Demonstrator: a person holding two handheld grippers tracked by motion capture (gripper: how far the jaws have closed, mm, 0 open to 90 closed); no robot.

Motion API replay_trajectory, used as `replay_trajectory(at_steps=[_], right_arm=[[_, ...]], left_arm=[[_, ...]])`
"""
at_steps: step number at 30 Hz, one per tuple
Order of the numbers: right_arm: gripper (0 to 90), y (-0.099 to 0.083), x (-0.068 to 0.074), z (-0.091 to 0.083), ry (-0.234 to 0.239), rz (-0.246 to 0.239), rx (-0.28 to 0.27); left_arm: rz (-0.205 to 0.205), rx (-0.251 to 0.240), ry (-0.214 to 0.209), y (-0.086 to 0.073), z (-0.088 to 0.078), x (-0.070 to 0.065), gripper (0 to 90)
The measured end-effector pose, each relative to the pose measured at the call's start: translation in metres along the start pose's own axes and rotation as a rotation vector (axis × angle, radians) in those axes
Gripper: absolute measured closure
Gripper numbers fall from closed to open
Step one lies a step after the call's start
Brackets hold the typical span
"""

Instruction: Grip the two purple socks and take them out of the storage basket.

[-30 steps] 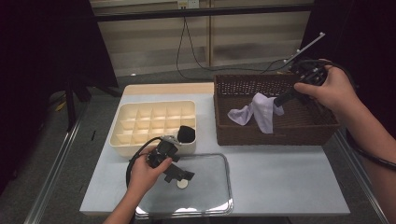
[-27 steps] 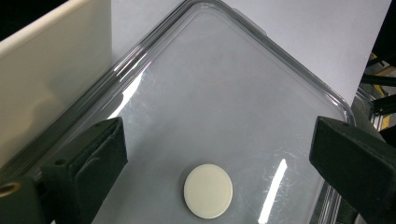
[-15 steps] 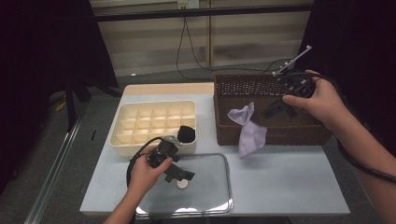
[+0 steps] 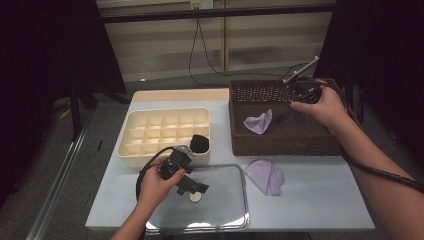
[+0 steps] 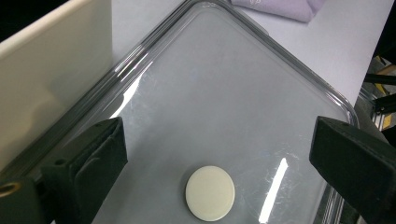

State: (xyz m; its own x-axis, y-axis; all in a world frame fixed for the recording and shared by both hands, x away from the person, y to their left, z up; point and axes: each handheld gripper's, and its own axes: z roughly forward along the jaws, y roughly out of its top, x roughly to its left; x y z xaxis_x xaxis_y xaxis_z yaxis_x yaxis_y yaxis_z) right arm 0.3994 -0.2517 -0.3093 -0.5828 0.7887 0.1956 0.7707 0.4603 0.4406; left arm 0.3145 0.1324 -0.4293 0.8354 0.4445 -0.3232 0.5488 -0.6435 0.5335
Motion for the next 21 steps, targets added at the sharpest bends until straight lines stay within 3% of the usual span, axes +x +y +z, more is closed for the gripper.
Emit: replay_trajectory(at_steps=[21], right_arm=[[12.4,0.012,-0.028,0.056,-0.047,0.036,0.02]], left_arm=[[-0.012,0.001,-0.002,0.0,0.001,0.0,4.1]])
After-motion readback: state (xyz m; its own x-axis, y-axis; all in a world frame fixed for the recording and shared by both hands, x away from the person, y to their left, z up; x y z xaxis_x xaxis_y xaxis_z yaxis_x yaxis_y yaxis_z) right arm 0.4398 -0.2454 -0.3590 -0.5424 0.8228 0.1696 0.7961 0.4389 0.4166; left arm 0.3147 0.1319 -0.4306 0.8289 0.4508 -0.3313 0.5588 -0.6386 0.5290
